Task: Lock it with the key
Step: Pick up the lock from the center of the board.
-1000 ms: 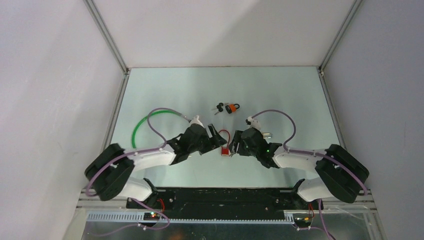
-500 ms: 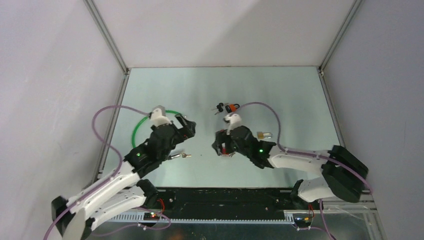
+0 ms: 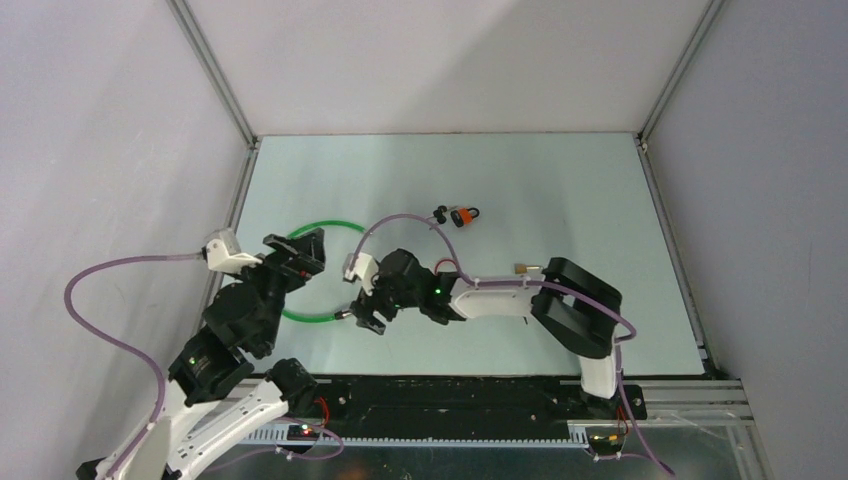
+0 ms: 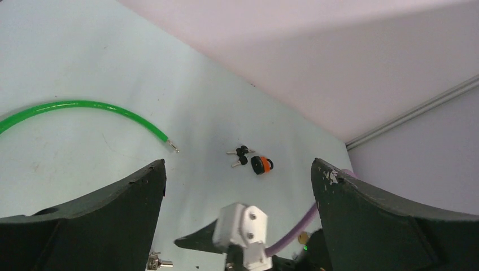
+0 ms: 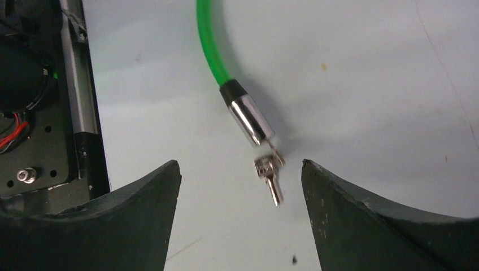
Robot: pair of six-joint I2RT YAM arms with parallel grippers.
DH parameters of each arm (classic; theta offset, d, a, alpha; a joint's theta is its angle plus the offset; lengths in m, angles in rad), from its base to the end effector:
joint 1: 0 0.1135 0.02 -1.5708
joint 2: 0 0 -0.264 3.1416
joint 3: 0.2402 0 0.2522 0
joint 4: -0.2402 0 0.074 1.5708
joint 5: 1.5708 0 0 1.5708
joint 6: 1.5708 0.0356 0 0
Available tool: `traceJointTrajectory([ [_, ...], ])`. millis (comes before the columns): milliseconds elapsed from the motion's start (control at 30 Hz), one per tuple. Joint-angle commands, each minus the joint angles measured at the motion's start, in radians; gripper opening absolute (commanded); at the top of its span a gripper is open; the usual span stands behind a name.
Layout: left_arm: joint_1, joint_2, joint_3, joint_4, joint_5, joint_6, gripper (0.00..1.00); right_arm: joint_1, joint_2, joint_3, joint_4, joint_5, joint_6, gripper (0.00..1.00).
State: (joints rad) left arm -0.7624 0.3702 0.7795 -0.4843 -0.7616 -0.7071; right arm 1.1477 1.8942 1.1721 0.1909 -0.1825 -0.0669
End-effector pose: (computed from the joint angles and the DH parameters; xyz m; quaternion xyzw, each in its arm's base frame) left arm 0.0706 -0.0335 0.3541 -0.2338 0.6873 -0.2211 0.6512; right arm 0.1671 0.3869 0.1917 -0.5304 0.6839 0.3223 0.3835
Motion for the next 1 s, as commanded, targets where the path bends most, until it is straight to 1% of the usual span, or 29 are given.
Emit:
traceJointTrajectory([
  [0, 0.004, -0.028, 0.031, -0.045, -0.022, 0.023, 1.00, -0.003, 0.086, 0.146, -0.039, -0.153, -0.226, 0.81],
  [133, 0.005, -0.038, 0.049, -0.059, -0.011, 0.026, 1.00, -0.003, 0.201, 0.260, -0.117, -0.193, -0.324, 0.80],
  [267, 0.004, -0.041, 0.065, -0.073, -0.006, 0.037, 1.00, -0.003, 0.299, 0.387, -0.230, -0.224, -0.382, 0.77],
  [400, 0.005, -0.049, 0.072, -0.080, -0.005, 0.042, 1.00, 0.004, 0.366, 0.469, -0.287, -0.223, -0.407, 0.68],
  [533, 0.004, -0.050, 0.072, -0.085, -0.007, 0.046, 1.00, 0.017, 0.403, 0.503, -0.288, -0.128, -0.399, 0.58],
  [633, 0.004, -0.044, 0.071, -0.087, -0.009, 0.049, 1.00, 0.021, 0.411, 0.516, -0.303, -0.091, -0.406, 0.41],
  [667, 0.004, -0.044, 0.072, -0.088, -0.010, 0.049, 1.00, 0.020, 0.411, 0.519, -0.320, -0.084, -0.409, 0.31],
  [700, 0.004, -0.041, 0.071, -0.088, -0.012, 0.049, 1.00, 0.020, 0.408, 0.523, -0.330, -0.072, -0.414, 0.26],
  [733, 0.004, -0.040, 0.070, -0.088, -0.013, 0.048, 1.00, 0.017, 0.404, 0.523, -0.343, -0.068, -0.416, 0.15],
  [767, 0.004, -0.037, 0.068, -0.088, -0.019, 0.047, 1.00, 0.015, 0.391, 0.518, -0.348, -0.059, -0.416, 0.10],
  [800, 0.004, -0.036, 0.067, -0.089, -0.022, 0.045, 1.00, 0.010, 0.382, 0.510, -0.345, -0.059, -0.414, 0.03],
  [867, 0.003, -0.033, 0.059, -0.093, -0.038, 0.028, 1.00, -0.004, 0.342, 0.455, -0.309, -0.075, -0.395, 0.00],
  [967, 0.004, -0.030, 0.016, -0.104, -0.085, -0.048, 1.00, -0.030, 0.250, 0.370, -0.228, -0.146, -0.341, 0.00],
])
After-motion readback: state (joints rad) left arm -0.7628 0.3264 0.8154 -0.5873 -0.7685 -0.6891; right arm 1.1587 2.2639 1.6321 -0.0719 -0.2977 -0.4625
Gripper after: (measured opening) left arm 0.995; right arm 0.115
